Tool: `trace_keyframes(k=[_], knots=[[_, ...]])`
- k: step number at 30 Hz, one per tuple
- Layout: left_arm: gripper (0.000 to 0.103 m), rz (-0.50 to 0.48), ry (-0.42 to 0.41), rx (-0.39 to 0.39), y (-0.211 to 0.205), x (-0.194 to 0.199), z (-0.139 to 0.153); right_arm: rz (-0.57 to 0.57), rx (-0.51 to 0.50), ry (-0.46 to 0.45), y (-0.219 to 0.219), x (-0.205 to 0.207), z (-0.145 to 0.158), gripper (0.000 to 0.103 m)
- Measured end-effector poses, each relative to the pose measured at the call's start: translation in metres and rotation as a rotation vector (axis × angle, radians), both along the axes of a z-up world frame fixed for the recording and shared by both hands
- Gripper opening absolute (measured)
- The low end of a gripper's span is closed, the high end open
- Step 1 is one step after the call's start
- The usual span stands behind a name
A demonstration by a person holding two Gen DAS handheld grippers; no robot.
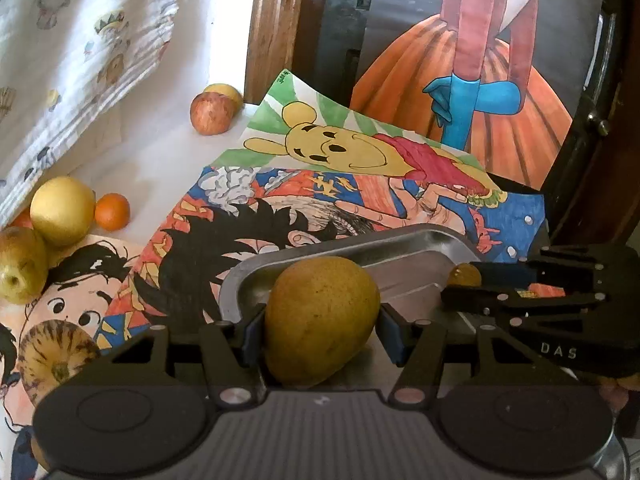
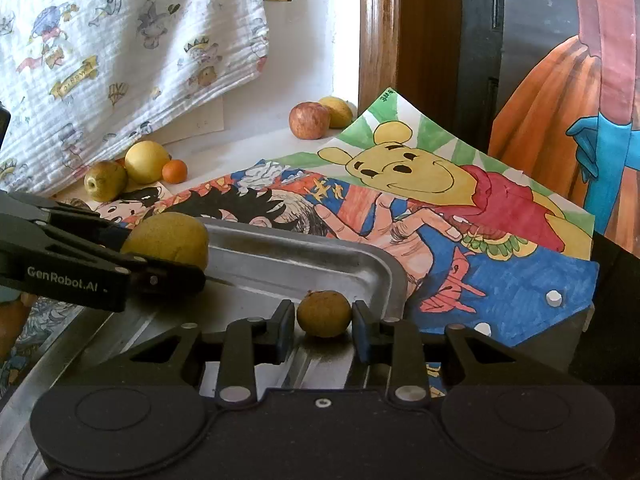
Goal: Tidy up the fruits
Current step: 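Carry the yellow pear with the left tool while the right tool drops the small brown fruit onto the tray, then lower the yellow pear onto the gray tray and open the left tool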
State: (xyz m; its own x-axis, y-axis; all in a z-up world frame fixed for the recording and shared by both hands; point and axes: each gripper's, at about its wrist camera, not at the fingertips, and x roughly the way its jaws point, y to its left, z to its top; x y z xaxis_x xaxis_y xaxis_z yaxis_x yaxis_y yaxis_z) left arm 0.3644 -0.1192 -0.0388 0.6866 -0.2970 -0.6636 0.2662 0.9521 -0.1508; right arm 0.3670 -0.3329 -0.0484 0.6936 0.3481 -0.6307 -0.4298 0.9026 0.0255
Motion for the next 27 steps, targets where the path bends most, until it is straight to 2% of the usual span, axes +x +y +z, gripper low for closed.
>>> trace_keyframes(k=[3,5,6,8,13,15,18,23,27], knots=[[0.063,0.0,0.009,-0.023,0.003,0.0,0.0,0.002,0.009,-0.002,-0.001,-0.003,0.001,0.041],[0.065,0.011,0.006,-0.07,0.008,-0.003,0.002,0.002,0.012,-0.006,-0.001,-0.007,0.003,0.045],[0.072,0.02,0.005,-0.088,0.011,-0.004,0.004,0.001,0.012,-0.008,-0.001,-0.01,0.004,0.048],[0.079,0.038,-0.006,-0.115,0.014,-0.007,0.009,-0.004,0.011,-0.015,-0.001,-0.014,0.008,0.052],[0.082,0.069,-0.044,-0.131,0.021,-0.022,0.024,-0.036,0.025,-0.041,-0.004,-0.03,0.023,0.068],[0.092,0.088,-0.069,-0.138,0.025,-0.032,0.031,-0.047,0.043,-0.052,-0.006,-0.038,0.031,0.077],[0.101,0.115,-0.106,-0.134,0.031,-0.051,0.04,-0.059,0.062,-0.077,-0.007,-0.055,0.045,0.083],[0.102,0.168,-0.15,-0.129,0.042,-0.088,0.055,-0.056,0.087,-0.118,-0.006,-0.088,0.069,0.096],[0.102,0.197,-0.185,-0.113,0.05,-0.119,0.063,-0.049,0.1,-0.142,-0.001,-0.118,0.083,0.099]])
